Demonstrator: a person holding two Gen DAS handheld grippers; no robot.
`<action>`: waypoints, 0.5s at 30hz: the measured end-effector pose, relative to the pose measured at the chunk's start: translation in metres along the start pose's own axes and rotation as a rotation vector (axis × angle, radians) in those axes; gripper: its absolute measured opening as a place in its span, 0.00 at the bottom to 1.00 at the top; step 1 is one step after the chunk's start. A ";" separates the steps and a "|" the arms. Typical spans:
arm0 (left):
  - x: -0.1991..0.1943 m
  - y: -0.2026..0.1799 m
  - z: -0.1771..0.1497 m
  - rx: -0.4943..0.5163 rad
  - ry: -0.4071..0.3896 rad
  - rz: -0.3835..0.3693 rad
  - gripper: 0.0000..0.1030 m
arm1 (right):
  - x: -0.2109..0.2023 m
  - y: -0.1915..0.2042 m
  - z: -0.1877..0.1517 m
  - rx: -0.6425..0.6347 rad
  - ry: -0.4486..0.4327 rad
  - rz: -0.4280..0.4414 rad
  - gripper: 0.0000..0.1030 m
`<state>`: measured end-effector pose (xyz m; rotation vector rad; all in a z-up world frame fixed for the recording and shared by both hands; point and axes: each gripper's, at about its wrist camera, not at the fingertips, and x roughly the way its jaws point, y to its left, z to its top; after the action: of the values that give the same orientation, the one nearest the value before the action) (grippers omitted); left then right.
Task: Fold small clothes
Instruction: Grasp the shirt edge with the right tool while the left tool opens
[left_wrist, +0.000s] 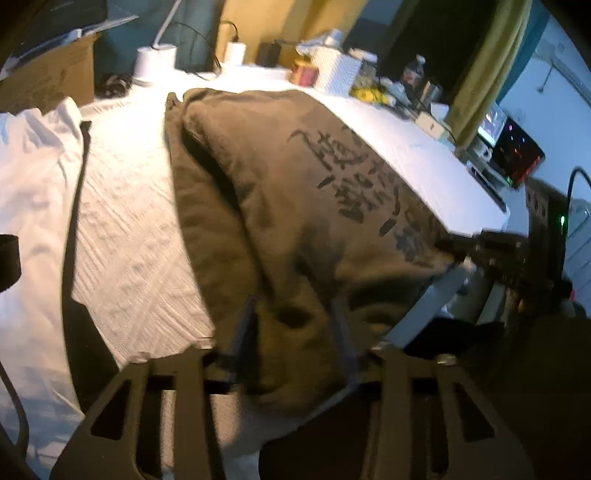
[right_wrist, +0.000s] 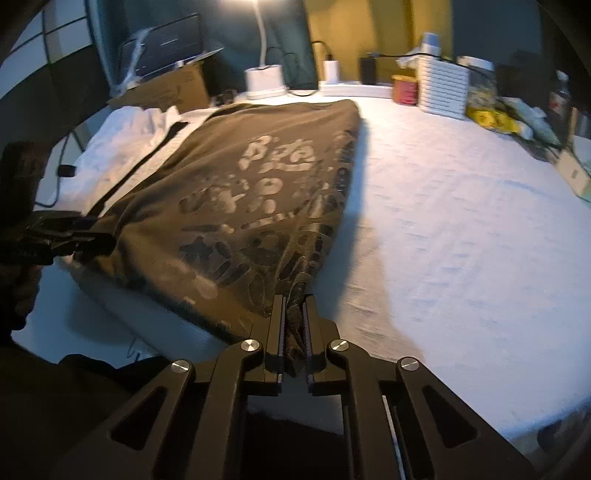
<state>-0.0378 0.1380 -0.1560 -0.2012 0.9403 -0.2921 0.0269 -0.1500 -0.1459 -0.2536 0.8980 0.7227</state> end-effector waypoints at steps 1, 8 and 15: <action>0.000 0.000 -0.001 0.003 -0.003 -0.002 0.35 | -0.001 -0.002 -0.003 0.006 0.006 -0.001 0.08; -0.002 0.004 0.001 -0.044 0.018 -0.001 0.36 | -0.002 -0.001 -0.007 0.009 0.039 0.006 0.09; -0.012 0.005 0.012 -0.049 -0.018 0.096 0.55 | -0.002 -0.008 -0.004 0.063 0.060 0.028 0.16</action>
<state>-0.0341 0.1471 -0.1413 -0.2025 0.9372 -0.1785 0.0295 -0.1587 -0.1477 -0.2083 0.9814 0.7145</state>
